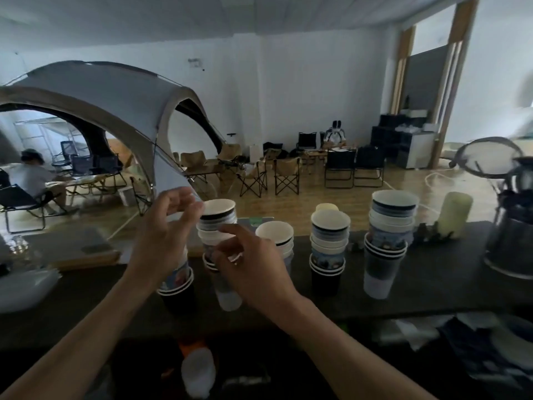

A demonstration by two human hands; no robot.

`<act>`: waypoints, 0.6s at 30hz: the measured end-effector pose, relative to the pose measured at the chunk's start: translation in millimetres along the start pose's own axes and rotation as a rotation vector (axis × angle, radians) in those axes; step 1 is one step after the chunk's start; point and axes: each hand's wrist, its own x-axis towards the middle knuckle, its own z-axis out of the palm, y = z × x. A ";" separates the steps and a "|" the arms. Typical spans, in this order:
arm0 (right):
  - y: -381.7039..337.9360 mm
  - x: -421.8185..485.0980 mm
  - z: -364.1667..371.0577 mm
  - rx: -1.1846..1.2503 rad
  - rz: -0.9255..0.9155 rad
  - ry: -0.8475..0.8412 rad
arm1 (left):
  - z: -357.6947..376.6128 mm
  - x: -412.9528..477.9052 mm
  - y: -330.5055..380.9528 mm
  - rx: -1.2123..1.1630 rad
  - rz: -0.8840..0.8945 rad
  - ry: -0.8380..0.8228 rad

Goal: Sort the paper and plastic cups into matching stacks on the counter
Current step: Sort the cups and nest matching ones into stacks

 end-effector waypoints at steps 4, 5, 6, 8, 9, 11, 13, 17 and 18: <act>18.7 -7.2 -63.3 -0.082 0.010 0.096 | 58.5 -12.1 30.0 0.052 0.154 -0.084; 26.0 -9.3 -79.9 -0.104 0.028 0.124 | 74.6 -15.2 36.1 0.045 0.172 -0.108; 33.7 -11.8 -96.8 -0.126 0.039 0.159 | 90.9 -17.4 42.6 0.036 0.187 -0.127; 50.3 -14.5 -130.0 -0.164 0.056 0.224 | 123.2 -17.4 54.0 0.027 0.222 -0.156; 57.6 -15.3 -146.3 -0.181 0.065 0.243 | 138.9 -17.2 60.7 0.014 0.236 -0.167; 72.0 -17.4 -176.9 -0.189 0.076 0.260 | 169.1 -16.8 73.0 -0.017 0.229 -0.195; 85.5 -19.0 -206.9 -0.157 0.053 0.291 | 197.7 -17.0 82.2 -0.046 0.190 -0.238; 112.2 -9.0 -270.6 -0.183 0.012 0.425 | 257.7 -15.6 105.8 -0.036 0.138 -0.377; 122.1 -1.3 -284.5 -0.244 0.039 0.406 | 273.6 -13.9 115.3 -0.037 0.105 -0.413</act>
